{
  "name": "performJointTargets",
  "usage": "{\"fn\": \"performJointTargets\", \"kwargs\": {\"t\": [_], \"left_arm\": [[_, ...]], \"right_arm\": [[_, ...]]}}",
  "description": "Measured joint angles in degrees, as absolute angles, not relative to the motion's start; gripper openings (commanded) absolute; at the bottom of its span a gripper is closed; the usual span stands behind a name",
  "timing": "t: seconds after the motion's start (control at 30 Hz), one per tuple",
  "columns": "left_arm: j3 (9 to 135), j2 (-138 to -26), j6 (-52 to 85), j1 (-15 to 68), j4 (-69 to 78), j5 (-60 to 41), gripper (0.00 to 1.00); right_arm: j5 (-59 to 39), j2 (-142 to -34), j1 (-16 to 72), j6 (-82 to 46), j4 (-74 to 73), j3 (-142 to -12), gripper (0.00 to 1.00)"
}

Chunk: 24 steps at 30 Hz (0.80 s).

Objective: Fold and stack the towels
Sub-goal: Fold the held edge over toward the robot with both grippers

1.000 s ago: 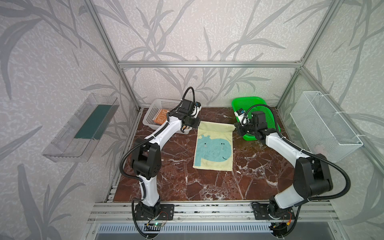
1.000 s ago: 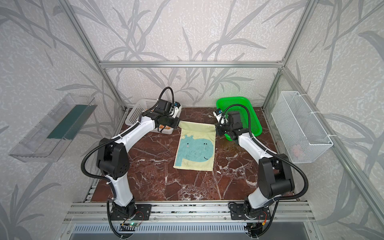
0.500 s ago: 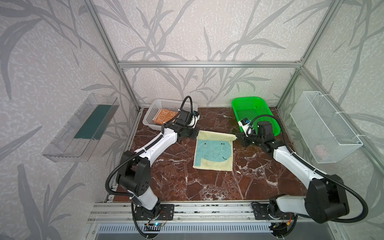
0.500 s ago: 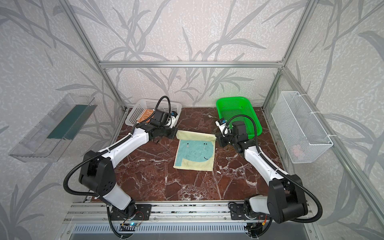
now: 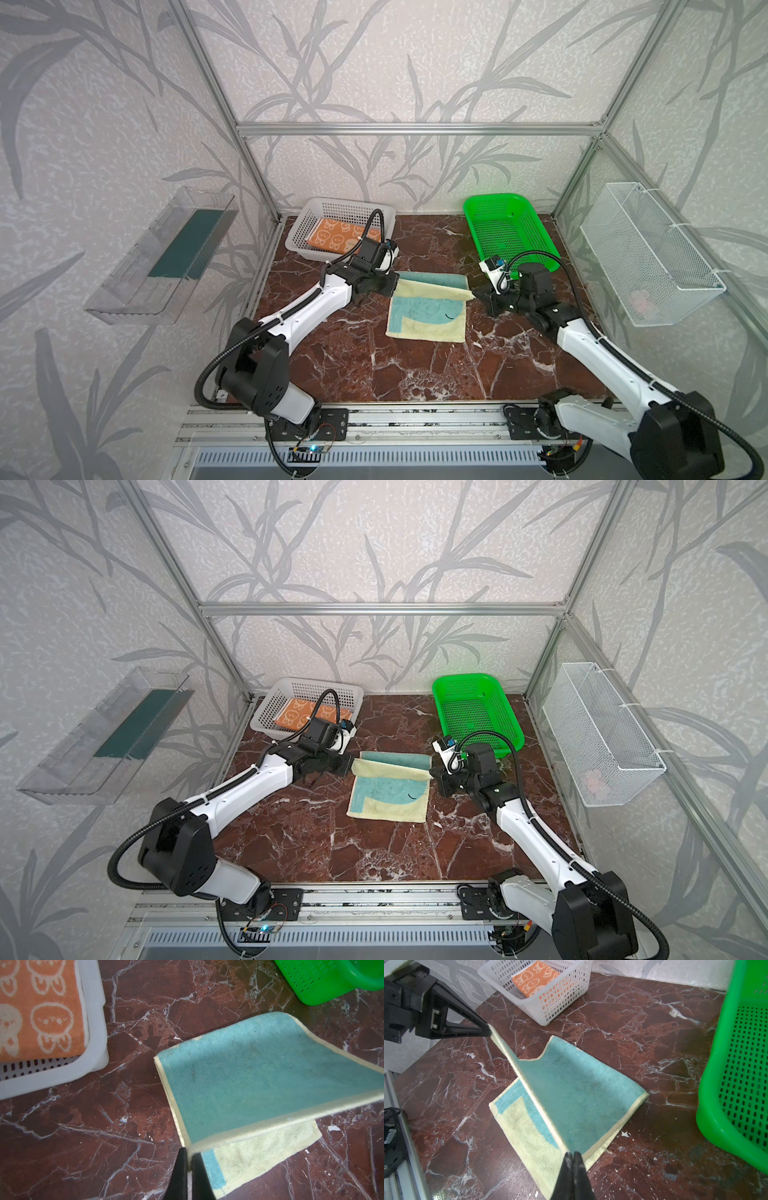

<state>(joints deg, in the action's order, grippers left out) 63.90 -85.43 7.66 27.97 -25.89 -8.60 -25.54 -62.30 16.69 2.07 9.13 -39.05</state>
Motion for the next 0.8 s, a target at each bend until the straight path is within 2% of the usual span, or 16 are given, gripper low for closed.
{"fn": "performJointTargets", "kwargs": {"t": [0.43, 0.8], "left_arm": [[60.14, -83.33, 10.26, 29.65, -25.91, -7.6, 0.0], [59.4, -85.27, 11.79, 31.83, -27.9, -7.6, 0.0]], "right_arm": [[-24.69, -61.3, 19.73, -1.34, 9.76, -33.61, 0.0], [-23.55, -65.78, 21.45, -4.75, 10.87, -34.35, 0.0]]}}
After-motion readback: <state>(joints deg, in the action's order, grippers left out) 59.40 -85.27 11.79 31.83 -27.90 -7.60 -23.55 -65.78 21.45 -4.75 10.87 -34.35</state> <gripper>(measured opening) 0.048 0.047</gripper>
